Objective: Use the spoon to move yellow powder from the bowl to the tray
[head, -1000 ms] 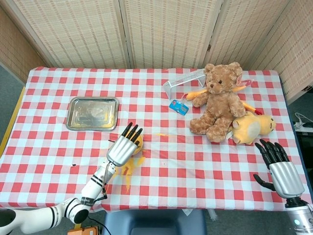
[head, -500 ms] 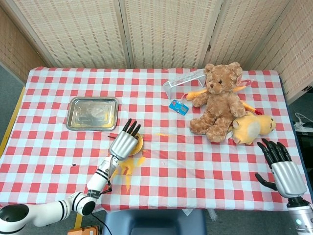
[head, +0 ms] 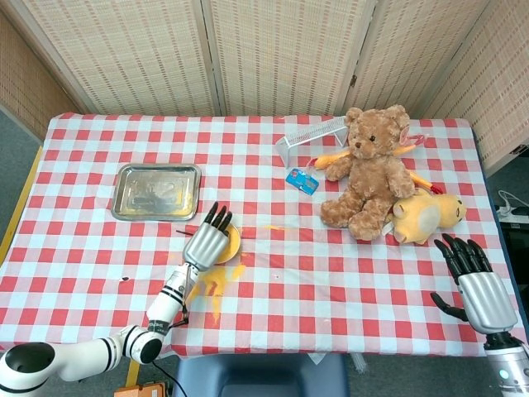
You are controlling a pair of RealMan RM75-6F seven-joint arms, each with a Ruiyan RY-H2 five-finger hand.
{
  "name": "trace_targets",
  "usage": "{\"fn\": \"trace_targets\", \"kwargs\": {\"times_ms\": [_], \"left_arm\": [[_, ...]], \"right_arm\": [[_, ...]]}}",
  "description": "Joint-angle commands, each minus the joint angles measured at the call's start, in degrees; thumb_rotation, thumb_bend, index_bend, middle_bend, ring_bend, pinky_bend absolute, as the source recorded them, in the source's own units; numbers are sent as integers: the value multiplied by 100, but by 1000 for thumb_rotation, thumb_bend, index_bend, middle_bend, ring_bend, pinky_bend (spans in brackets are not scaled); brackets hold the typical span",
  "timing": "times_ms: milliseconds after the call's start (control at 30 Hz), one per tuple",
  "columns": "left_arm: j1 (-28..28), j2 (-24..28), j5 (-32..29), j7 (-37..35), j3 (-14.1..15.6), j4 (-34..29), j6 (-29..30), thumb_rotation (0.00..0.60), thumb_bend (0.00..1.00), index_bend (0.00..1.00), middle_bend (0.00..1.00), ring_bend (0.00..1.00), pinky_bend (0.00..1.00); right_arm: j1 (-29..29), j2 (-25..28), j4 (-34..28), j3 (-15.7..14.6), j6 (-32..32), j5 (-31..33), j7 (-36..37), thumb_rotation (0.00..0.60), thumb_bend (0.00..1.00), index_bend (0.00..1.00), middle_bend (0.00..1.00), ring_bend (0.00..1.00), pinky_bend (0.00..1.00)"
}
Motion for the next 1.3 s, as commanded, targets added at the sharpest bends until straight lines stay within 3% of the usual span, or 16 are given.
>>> {"fn": "trace_targets", "kwargs": {"times_ms": [33,233,667,1300], "left_arm": [[-5,13,7,-11,41,-35,47,600,551,661,106,0,44],[-6,77,25,-80,102,-165,126,600,551,566,100,0,44],[-42,175,-51,-78,149,-362,186,600,533,468,92,0,44],[-37,362,-98,-79,262,-697,360,600,521,440,91,0,45]], "right_arm": [[-5,0,0,4,10,5,1,600,147,0,0,0,0],[-8,6,0,7,13,10,8,600,147,0,0,0,0],[-21,6,-1,3,53,-23,13,600,147,0,0,0,0],[-26,6,1,-5,55,-40,-3,600,149,0,0,0,0]]}}
